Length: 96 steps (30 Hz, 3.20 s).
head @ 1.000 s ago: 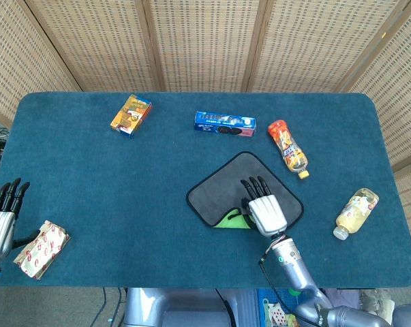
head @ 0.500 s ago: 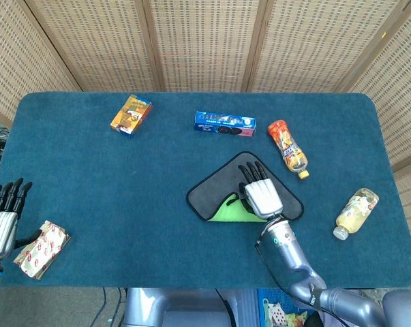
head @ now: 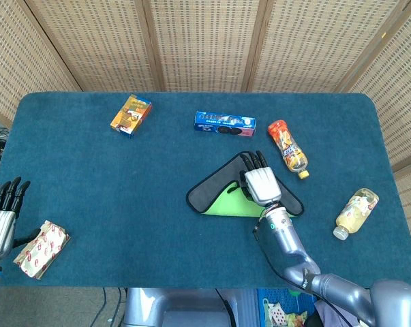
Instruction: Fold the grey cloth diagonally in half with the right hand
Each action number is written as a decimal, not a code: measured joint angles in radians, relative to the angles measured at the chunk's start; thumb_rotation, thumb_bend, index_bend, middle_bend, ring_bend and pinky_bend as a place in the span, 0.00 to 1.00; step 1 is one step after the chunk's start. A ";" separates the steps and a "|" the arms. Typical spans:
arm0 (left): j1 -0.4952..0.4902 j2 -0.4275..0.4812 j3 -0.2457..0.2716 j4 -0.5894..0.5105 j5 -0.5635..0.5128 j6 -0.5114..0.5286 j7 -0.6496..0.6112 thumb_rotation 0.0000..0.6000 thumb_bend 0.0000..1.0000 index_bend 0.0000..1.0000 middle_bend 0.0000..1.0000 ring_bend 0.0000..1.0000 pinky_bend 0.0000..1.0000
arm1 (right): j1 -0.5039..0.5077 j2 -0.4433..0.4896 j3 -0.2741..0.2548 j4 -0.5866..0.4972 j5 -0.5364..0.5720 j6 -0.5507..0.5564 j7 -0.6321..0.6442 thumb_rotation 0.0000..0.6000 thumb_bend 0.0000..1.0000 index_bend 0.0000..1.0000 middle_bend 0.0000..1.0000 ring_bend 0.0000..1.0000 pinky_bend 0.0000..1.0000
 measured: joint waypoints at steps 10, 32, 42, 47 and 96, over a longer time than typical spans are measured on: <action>-0.004 -0.003 0.002 0.002 0.000 -0.008 0.003 1.00 0.17 0.00 0.00 0.00 0.00 | 0.043 -0.007 0.018 0.056 0.043 -0.012 0.000 1.00 0.48 0.58 0.13 0.00 0.00; -0.009 -0.005 0.001 0.009 -0.011 -0.020 -0.001 1.00 0.17 0.00 0.00 0.00 0.00 | 0.118 -0.038 0.018 0.173 0.104 -0.066 0.018 1.00 0.49 0.58 0.13 0.00 0.00; -0.012 -0.008 0.000 0.011 -0.020 -0.029 0.003 1.00 0.17 0.00 0.00 0.00 0.00 | 0.148 -0.052 0.018 0.240 0.123 -0.084 0.041 1.00 0.49 0.58 0.13 0.00 0.00; -0.014 -0.009 0.000 0.012 -0.023 -0.033 0.004 1.00 0.17 0.00 0.00 0.00 0.00 | 0.165 -0.056 0.022 0.259 0.127 -0.089 0.047 1.00 0.49 0.58 0.13 0.00 0.00; -0.017 -0.011 0.000 0.015 -0.032 -0.038 0.005 1.00 0.17 0.00 0.00 0.00 0.00 | 0.259 -0.112 0.019 0.447 0.157 -0.177 0.114 1.00 0.48 0.58 0.13 0.00 0.00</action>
